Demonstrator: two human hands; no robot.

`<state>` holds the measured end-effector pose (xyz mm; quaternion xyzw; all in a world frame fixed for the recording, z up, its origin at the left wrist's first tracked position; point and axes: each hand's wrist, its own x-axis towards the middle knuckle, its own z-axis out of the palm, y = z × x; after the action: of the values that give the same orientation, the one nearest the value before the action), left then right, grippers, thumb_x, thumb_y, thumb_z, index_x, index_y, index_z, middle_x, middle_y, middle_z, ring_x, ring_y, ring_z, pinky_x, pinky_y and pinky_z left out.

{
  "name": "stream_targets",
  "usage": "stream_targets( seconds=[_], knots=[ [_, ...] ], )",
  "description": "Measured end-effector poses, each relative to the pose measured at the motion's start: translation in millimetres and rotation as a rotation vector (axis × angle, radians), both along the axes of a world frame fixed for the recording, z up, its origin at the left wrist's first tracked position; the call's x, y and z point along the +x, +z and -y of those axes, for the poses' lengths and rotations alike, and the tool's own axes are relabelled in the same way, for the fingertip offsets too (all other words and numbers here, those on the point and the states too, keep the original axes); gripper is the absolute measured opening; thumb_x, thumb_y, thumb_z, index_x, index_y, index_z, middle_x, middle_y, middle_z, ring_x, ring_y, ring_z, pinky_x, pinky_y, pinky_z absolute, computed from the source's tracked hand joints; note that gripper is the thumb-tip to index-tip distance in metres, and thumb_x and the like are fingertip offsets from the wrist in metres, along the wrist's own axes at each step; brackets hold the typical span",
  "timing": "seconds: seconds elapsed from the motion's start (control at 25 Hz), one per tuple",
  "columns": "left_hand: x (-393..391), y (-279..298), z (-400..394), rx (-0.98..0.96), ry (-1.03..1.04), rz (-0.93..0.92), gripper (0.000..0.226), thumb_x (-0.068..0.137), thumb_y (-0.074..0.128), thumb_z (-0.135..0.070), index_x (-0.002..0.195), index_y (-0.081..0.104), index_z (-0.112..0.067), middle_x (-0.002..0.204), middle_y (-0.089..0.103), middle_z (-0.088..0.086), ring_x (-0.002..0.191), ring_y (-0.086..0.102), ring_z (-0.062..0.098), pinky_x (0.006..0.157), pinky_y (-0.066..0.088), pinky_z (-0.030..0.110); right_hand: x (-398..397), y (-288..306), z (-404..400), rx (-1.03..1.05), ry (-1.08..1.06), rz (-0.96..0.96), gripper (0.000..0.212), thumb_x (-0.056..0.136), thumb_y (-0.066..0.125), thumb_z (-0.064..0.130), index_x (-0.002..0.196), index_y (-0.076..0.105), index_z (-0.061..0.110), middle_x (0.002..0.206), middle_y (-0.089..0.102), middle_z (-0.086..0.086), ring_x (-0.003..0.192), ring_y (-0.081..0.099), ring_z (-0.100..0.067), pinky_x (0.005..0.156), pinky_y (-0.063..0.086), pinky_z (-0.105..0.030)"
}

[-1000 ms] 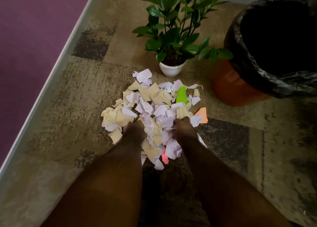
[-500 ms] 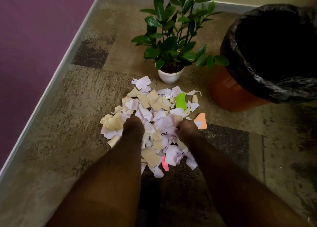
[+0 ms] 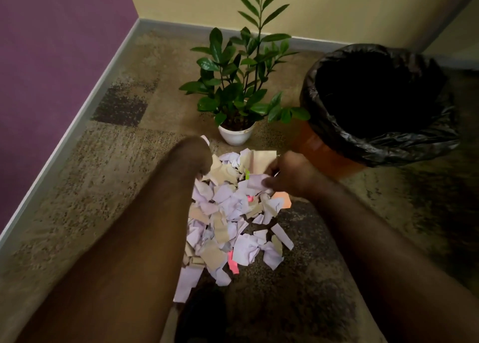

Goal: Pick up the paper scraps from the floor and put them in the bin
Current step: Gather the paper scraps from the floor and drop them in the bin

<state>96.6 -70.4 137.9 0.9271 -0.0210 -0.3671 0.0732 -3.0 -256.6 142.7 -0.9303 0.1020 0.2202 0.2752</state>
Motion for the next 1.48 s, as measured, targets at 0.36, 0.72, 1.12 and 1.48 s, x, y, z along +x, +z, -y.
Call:
stream_targets(
  seconds=[0.36,0.72,1.12,1.48],
  knots=[
    [17.8,139.0,103.0,-0.393,0.058,0.635,0.018,0.079,0.073,-0.021,0.091,0.063,-0.012,0.084,0.062,0.003,0.071,0.057,0.014,0.048,0.037,0.024,-8.1,120.2,65.0,0.095,-0.261,0.306,0.004,0.082,0.074,0.024,0.08,0.073,0.022,0.07,0.07,0.007,0.058,0.06,-0.002,0.05,0.047,-0.016],
    [14.0,98.9,196.7,-0.803,-0.011,0.775,0.008,0.083,0.069,-0.018,0.086,0.076,-0.021,0.093,0.075,-0.003,0.084,0.068,0.011,0.073,0.055,0.022,4.5,88.4,153.1,-0.078,-0.645,0.447,0.022,0.086,0.071,0.023,0.102,0.072,0.008,0.094,0.073,-0.014,0.08,0.07,-0.02,0.078,0.06,-0.034],
    [3.1,55.5,230.9,-0.486,-0.523,0.55,0.024,0.088,0.056,-0.019,0.108,0.068,-0.016,0.112,0.069,0.006,0.104,0.063,0.023,0.089,0.053,0.034,23.3,31.7,162.4,-0.235,-0.627,0.333,0.032,0.084,0.073,0.024,0.108,0.072,0.004,0.109,0.071,-0.016,0.105,0.066,-0.027,0.09,0.051,-0.032],
    [-2.6,71.6,193.1,-0.71,-0.499,0.613,0.034,0.081,0.05,-0.007,0.096,0.071,-0.028,0.112,0.061,-0.006,0.105,0.056,0.015,0.087,0.05,0.028,19.7,27.0,148.0,-0.179,-0.618,0.383,0.019,0.085,0.07,0.026,0.102,0.074,0.019,0.105,0.072,-0.006,0.094,0.067,-0.019,0.082,0.051,-0.026]
  ],
)
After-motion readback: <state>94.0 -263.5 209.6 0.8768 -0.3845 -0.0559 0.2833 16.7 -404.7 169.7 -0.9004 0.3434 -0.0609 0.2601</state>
